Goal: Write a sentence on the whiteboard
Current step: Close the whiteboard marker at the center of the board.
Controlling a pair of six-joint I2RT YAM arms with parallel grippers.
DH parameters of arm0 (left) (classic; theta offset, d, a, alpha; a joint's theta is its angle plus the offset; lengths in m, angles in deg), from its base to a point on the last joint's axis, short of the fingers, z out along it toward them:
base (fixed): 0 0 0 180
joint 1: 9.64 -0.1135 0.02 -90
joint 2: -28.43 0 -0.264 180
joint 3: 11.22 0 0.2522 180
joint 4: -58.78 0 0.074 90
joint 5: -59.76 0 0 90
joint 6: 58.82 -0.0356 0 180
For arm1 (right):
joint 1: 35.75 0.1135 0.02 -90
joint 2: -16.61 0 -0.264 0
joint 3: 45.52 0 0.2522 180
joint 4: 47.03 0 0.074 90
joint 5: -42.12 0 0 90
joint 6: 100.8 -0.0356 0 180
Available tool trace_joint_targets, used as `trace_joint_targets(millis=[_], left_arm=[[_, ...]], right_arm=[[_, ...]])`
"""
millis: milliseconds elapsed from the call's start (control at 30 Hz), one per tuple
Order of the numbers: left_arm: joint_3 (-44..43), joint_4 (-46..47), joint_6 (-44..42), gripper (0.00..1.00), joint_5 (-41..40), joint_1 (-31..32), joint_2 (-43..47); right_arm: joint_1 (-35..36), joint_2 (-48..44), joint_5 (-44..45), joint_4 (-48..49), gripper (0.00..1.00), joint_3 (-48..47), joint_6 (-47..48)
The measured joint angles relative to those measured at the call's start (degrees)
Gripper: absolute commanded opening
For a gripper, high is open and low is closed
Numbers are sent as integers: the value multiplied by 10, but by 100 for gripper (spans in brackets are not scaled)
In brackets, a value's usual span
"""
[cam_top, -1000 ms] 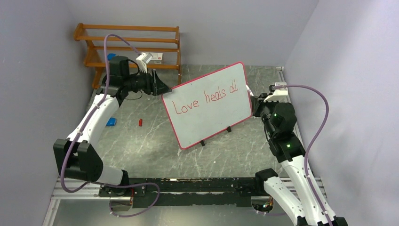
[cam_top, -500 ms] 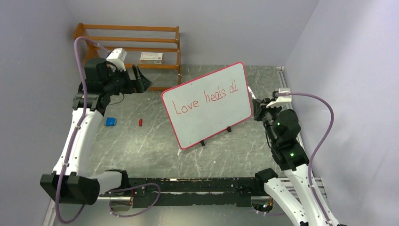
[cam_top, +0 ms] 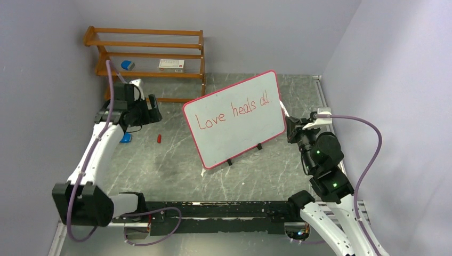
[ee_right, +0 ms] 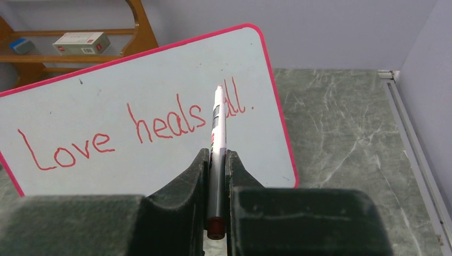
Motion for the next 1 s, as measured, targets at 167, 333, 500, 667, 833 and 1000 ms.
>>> trace_joint_targets(millis=[167,333,500,667,833,1000], left_arm=[[29,1,0,66,-7,0,-89],[34,4,-4,57,-7,0,-159],[34,7,-15,52,-21,3,-216],[34,7,-24,48,-42,10,-254],[32,7,-32,44,-59,27,-284],[21,7,-43,39,-61,29,-315]], right_arm=[[3,-11,5,0,0,4,0],[11,-11,8,0,0,4,0],[12,-11,12,0,0,4,1],[16,-11,13,0,0,4,2],[21,-4,13,0,0,4,2],[22,-3,16,0,0,4,3]])
